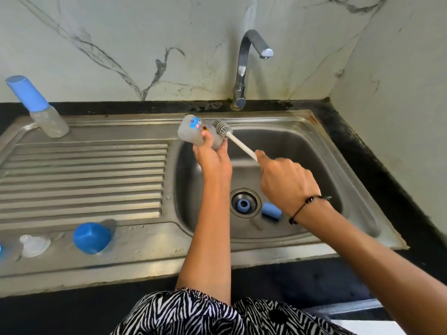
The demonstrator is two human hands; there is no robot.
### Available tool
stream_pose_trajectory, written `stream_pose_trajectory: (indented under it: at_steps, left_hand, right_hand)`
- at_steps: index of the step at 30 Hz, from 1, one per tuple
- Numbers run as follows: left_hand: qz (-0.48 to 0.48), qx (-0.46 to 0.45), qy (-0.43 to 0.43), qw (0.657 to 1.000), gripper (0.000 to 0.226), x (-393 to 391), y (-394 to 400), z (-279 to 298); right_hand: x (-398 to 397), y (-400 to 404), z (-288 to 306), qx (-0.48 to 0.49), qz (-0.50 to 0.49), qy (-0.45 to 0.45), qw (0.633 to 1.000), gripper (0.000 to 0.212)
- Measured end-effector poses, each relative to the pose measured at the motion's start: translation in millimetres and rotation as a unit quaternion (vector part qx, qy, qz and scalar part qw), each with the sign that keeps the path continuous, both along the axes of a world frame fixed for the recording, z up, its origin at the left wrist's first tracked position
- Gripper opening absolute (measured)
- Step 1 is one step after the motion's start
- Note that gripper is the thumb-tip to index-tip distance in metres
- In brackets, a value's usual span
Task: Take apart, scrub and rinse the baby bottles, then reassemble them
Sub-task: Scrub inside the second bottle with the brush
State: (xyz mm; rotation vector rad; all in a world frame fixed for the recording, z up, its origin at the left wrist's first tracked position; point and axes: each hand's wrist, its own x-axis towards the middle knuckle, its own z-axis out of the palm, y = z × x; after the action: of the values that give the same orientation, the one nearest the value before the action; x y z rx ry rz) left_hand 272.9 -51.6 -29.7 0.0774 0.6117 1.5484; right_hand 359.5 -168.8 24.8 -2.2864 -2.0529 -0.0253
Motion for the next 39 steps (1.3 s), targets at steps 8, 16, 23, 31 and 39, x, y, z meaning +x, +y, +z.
stream_pose_trajectory:
  at_steps: [8,16,23,31,39]
  left_hand:
    - [0.001,-0.049,0.041,0.998,0.058,-3.4,-3.2,-4.0]
    - [-0.023,-0.016,0.003,1.0,0.031,3.0,-2.0,-6.4]
    - [-0.056,0.018,-0.069,0.996,0.016,0.3,-2.5,-0.1]
    - [-0.042,-0.047,0.037,0.997,0.045,0.2,-10.8,-8.8]
    - [-0.088,0.029,0.016,0.996,0.043,17.7,-7.1,-5.3]
  right_hand:
    - [-4.2,-22.3,-0.1,0.019,0.026,-0.004,0.999,0.053]
    - [0.2,-29.3,-5.2,-0.003,0.005,-0.017,1.0,0.05]
    - [23.1,-9.6,-0.3,0.022,-0.022,0.027,0.999,0.03]
    - [26.0,-33.8,-12.8,-0.008,0.0,0.014,1.0,0.024]
    - [29.5,-10.5,-12.5,0.019,-0.03,-0.002,0.999,0.013]
